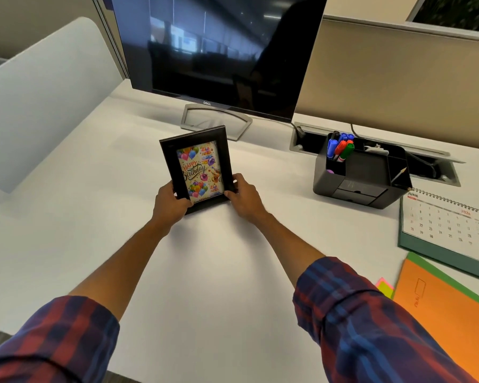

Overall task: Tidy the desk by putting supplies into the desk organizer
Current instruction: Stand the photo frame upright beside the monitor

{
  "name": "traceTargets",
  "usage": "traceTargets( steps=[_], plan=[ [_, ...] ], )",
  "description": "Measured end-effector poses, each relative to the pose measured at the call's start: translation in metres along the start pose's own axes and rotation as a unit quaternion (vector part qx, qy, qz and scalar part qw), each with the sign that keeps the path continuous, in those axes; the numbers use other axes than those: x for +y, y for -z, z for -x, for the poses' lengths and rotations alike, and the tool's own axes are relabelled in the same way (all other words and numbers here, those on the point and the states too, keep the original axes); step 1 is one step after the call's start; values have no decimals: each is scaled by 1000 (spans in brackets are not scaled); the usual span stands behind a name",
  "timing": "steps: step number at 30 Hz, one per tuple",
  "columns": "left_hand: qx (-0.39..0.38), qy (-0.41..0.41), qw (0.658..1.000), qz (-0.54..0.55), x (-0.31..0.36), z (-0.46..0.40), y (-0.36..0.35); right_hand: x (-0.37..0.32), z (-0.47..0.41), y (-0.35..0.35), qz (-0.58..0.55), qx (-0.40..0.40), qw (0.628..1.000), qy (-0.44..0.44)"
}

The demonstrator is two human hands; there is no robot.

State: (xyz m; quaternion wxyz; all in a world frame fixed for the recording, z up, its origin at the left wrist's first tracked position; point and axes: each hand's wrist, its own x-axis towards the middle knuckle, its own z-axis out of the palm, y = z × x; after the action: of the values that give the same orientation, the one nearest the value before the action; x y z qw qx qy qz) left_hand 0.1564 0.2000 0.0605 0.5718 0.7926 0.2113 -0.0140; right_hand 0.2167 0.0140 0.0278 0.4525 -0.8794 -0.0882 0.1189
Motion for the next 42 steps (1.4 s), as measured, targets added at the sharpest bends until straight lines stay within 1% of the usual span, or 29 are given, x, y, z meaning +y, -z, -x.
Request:
traceTargets(
  steps=[4,7,15,21,30,39,41,42],
  plan=[
    [-25,13,999,18,-3,-11,4,0,-6,-3,25,7,1000,10],
    [-37,9,999,12,-4,-23,8,1,-12,-7,22,18,1000,11],
    [-19,-28,999,-5,-5,-49,15,-3,-33,-15,37,39,999,10],
    [-23,-26,999,-11,-4,-74,22,-8,-55,-19,69,50,996,1],
    [-28,-31,999,-19,1,-110,24,-10,-89,-22,84,56,995,-15],
    [-28,-40,998,-26,0,-117,25,-10,-100,-23,80,53,995,-21],
    [-21,-30,999,-24,-8,-110,28,-3,-92,-22,111,61,992,-12],
    [-15,-28,999,-19,-13,-105,29,1,-85,-20,155,64,986,-5]
  ],
)
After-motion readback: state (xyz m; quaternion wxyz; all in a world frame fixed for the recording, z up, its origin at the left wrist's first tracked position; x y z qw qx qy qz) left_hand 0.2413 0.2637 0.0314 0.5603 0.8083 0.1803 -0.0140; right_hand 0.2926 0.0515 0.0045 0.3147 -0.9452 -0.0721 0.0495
